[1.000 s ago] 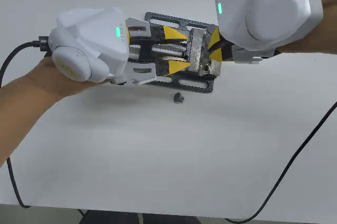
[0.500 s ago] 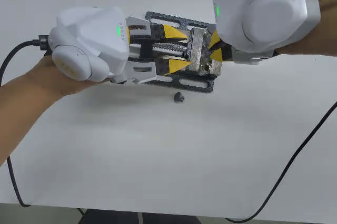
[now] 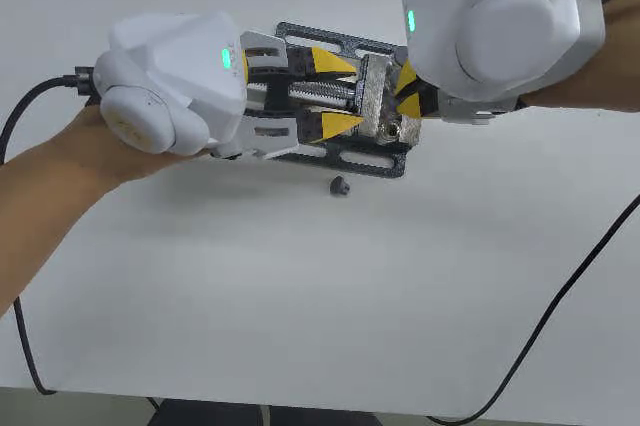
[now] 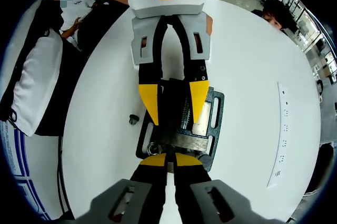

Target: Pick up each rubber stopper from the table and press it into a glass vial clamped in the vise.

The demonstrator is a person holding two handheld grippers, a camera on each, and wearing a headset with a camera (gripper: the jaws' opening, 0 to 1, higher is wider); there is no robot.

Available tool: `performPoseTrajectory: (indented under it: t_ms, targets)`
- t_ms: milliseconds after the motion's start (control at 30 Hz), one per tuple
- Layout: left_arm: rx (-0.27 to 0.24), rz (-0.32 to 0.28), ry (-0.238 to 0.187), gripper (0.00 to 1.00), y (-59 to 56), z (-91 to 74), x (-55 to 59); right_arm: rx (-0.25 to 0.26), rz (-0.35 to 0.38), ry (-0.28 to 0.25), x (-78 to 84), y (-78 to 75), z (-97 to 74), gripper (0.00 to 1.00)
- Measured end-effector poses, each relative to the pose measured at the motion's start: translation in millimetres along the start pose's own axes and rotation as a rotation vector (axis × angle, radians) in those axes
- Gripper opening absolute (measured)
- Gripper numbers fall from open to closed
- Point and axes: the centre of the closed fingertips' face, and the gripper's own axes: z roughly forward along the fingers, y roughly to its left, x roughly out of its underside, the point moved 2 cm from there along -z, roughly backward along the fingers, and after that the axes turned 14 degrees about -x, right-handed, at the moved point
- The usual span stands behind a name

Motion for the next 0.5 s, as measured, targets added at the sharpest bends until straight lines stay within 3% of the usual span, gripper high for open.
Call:
performPoseTrajectory:
  t_ms: [500]
  targets:
    - [0.005,0.002,0.000,0.20,-0.4,1.9,-1.7,0.005,0.021,-0.006,1.7,-1.1,0.9,0.04]
